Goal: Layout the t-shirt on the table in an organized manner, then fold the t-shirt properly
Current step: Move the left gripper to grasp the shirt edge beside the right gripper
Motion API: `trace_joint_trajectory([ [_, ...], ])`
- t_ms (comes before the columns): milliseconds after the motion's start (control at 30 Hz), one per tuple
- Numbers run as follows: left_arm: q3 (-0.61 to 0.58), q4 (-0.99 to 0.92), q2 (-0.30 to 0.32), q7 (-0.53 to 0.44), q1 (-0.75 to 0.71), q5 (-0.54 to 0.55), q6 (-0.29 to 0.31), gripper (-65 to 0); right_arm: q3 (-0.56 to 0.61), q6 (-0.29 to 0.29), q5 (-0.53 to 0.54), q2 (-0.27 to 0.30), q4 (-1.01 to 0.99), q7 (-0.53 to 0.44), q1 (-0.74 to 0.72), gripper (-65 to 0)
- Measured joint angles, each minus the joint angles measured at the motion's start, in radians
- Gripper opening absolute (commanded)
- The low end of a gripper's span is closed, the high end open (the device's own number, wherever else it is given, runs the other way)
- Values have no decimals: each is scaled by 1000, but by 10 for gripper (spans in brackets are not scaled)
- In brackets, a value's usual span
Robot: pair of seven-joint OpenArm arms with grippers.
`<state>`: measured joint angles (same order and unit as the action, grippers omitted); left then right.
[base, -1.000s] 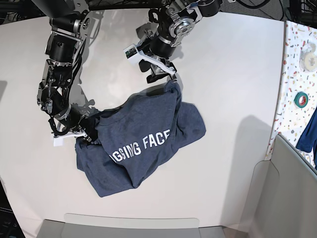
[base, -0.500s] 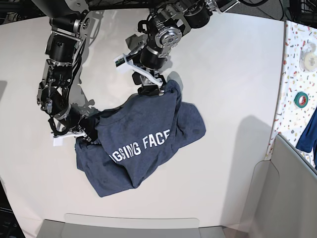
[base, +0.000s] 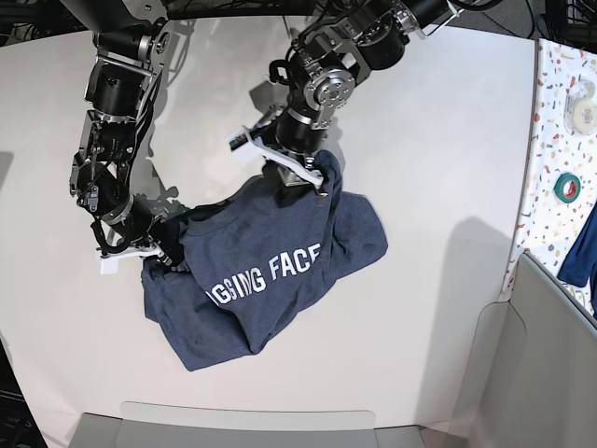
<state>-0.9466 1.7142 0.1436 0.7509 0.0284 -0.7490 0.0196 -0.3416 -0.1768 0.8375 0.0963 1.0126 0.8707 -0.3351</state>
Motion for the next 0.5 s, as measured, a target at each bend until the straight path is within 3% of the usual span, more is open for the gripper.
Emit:
trace_joint_trajectory([
  [500,-5,-40,23,-2,22,1,2,-379,0,0,0,0,0,-1,0,-650],
])
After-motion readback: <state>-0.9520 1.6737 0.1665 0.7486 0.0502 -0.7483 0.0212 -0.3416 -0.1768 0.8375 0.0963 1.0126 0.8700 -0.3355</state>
